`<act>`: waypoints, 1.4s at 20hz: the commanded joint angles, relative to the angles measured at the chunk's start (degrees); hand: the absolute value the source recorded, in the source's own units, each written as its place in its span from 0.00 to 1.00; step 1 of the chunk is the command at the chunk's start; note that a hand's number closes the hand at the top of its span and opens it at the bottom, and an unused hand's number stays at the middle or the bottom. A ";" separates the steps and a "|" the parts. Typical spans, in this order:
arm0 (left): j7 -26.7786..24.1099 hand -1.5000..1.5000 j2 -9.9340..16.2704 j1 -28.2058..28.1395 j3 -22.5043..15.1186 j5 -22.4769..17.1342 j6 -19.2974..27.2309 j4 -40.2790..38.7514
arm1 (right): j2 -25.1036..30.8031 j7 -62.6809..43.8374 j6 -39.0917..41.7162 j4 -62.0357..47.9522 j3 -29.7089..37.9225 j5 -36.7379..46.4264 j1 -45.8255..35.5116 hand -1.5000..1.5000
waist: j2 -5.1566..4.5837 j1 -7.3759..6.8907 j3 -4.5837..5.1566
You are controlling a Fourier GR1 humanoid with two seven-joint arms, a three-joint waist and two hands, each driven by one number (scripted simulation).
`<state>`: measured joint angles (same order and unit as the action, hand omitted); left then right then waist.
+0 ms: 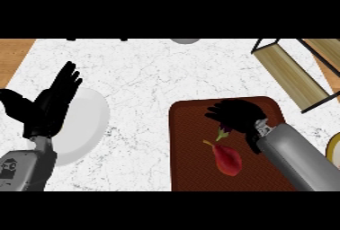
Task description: Pick the eggplant from the tray and place it in the tiered shelf
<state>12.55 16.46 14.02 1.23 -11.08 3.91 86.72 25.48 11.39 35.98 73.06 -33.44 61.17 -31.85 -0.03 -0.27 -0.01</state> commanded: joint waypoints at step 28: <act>0.00 0.50 -2.56 -0.70 3.52 3.35 -2.22 -1.44 | -21.97 -9.60 -19.58 -14.90 15.63 9.10 7.39 1.00 | 0.47 2.40 0.05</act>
<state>12.28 13.63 12.92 3.97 -7.56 1.56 86.66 10.56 12.32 16.71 55.88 -22.29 73.22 -28.79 0.86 0.79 0.45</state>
